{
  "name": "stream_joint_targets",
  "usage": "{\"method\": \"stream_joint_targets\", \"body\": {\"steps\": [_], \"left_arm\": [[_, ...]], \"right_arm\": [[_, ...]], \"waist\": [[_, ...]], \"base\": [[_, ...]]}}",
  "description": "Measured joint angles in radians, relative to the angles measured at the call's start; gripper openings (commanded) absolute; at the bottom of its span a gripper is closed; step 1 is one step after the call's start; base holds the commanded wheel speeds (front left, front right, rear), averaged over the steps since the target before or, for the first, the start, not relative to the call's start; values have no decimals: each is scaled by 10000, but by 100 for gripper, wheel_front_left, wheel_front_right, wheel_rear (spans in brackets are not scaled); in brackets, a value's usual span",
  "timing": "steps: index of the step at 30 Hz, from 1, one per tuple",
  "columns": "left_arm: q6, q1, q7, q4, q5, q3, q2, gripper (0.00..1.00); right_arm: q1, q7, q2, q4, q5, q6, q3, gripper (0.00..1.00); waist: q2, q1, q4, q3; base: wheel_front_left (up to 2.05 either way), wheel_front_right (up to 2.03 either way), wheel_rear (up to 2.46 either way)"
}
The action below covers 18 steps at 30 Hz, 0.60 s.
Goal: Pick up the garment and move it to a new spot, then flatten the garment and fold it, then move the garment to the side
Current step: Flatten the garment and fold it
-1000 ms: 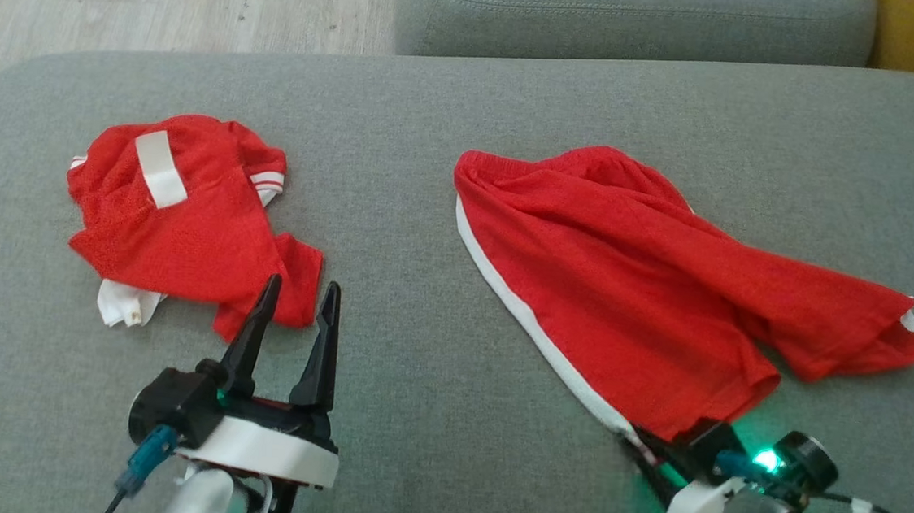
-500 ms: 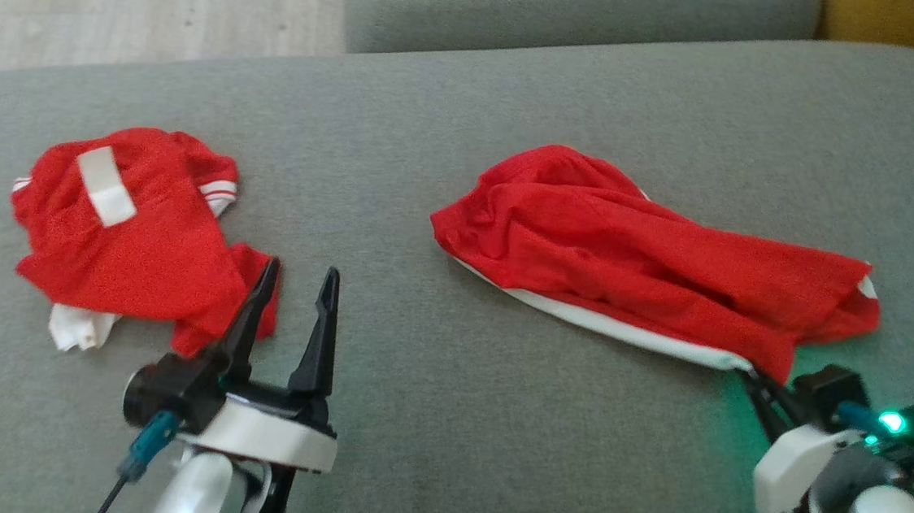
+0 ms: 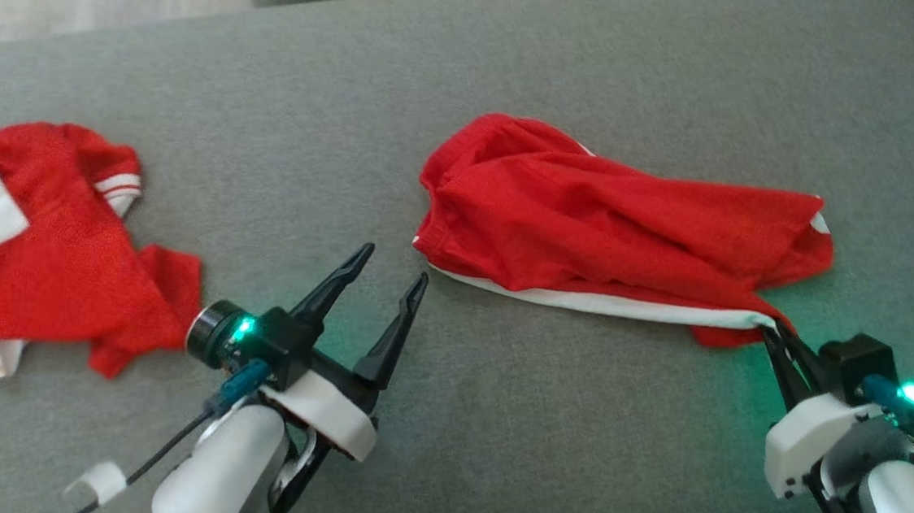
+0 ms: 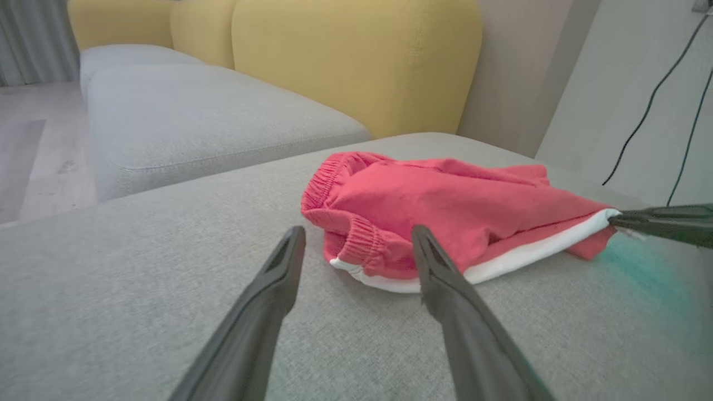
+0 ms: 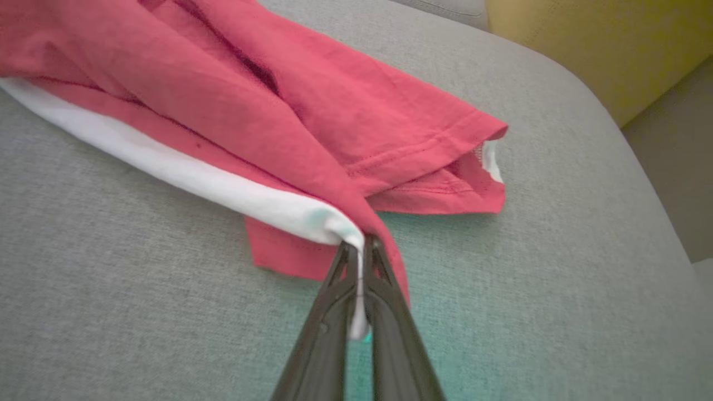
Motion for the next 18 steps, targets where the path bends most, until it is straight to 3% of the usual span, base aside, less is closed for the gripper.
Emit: {"method": "stream_joint_targets", "body": {"steps": [12,18], "left_arm": [[0,-1217,0,1281,-397,-2084,489,100],[0,-1631,-2,1662,-570,-2454,585,100]], "right_arm": [[-420,-307,345,151,-238,0,-215,0],[-437,-391,395,255,-297,0,-249,0]], "waist": [[0,-1,-354,644],[0,-1,-369,740]], "base": [[0,0,0],[0,0,0]]}}
